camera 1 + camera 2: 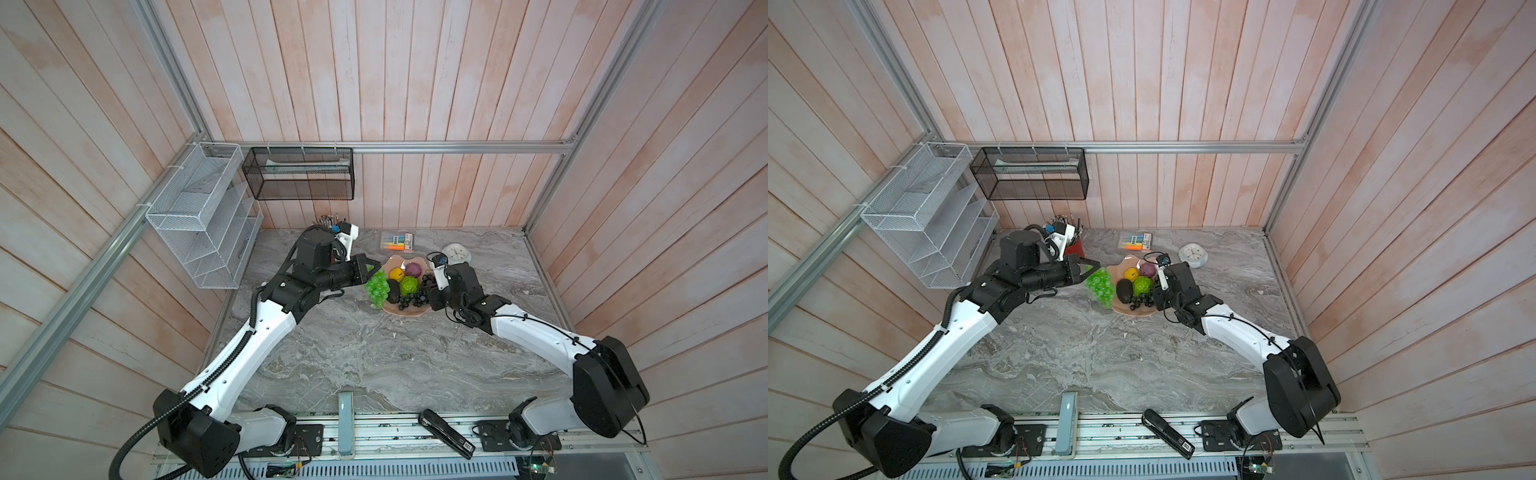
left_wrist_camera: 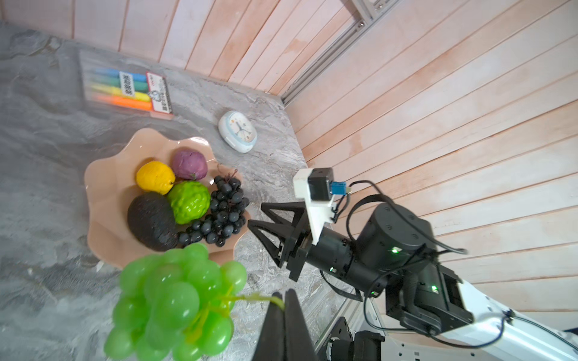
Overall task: Place and organize the fake fruits in the fruit bowl
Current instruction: 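Lift the light green grapes with the left gripper and carry them over the bowl, then lower the light green grapes beside the avocado and release with the left gripper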
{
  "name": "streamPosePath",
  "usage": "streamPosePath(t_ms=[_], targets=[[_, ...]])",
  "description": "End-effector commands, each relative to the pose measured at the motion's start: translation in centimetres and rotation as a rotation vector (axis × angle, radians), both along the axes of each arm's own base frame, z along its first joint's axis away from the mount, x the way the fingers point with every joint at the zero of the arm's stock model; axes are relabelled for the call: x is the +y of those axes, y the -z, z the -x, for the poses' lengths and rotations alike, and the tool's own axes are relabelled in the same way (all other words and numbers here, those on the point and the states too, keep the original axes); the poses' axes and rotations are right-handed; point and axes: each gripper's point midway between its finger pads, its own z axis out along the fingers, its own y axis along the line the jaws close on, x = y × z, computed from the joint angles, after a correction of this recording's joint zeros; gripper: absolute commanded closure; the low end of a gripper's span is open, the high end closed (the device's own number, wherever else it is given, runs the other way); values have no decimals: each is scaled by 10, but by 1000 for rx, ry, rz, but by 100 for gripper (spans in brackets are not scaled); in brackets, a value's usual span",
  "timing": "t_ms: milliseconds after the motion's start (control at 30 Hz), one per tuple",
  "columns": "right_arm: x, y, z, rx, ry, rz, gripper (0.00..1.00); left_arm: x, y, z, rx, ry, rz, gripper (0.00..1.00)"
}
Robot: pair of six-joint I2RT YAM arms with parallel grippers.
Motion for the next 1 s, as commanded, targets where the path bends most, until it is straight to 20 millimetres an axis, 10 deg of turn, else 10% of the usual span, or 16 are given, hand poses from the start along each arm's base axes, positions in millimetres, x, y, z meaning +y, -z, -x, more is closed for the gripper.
streamPosePath(t_ms=[0,567,967], targets=[[-8,-5,1,-11,22,-64,56,-19,-15,-5,-56,69,4,100],[-38,7,17,2,72,-114,56,-98,13,-22,-13,214,5,100],[-42,0,17,-20,73,-131,56,-96,42,-34,10,171,-17,100]])
